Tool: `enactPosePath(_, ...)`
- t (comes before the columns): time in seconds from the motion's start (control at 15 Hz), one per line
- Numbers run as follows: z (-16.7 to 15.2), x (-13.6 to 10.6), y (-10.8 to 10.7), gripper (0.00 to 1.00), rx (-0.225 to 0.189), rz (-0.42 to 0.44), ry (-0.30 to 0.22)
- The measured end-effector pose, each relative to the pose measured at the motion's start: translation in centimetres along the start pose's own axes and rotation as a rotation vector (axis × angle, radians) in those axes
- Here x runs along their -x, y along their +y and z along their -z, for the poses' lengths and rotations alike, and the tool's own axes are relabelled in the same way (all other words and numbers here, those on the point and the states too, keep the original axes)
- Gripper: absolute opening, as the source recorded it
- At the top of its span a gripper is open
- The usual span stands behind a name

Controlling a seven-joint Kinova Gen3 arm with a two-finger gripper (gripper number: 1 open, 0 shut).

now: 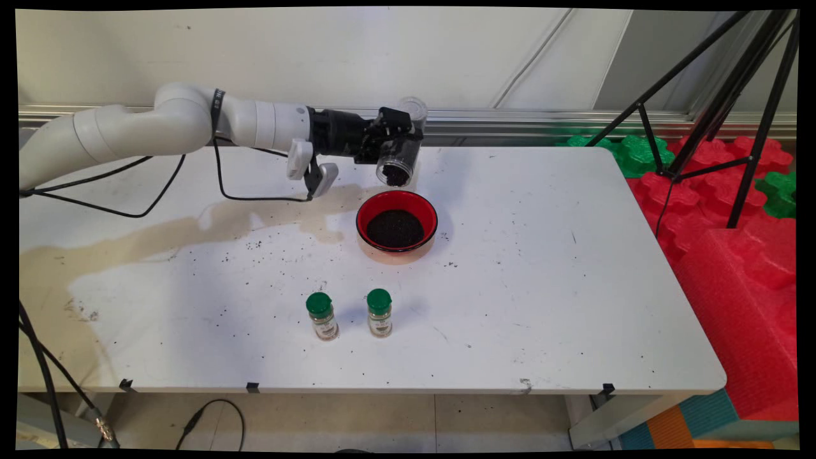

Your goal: Pour the black seasoning powder in the red bowl

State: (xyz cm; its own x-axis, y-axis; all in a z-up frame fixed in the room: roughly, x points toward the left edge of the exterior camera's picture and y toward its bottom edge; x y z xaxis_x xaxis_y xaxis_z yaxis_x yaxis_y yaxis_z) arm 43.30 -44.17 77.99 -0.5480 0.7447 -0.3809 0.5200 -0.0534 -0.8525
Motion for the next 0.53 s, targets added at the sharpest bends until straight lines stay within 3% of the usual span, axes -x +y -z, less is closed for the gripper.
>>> enactPosePath(0.53,0.80,0.53,-0.23,0.00,0.007,0.318,0.030)
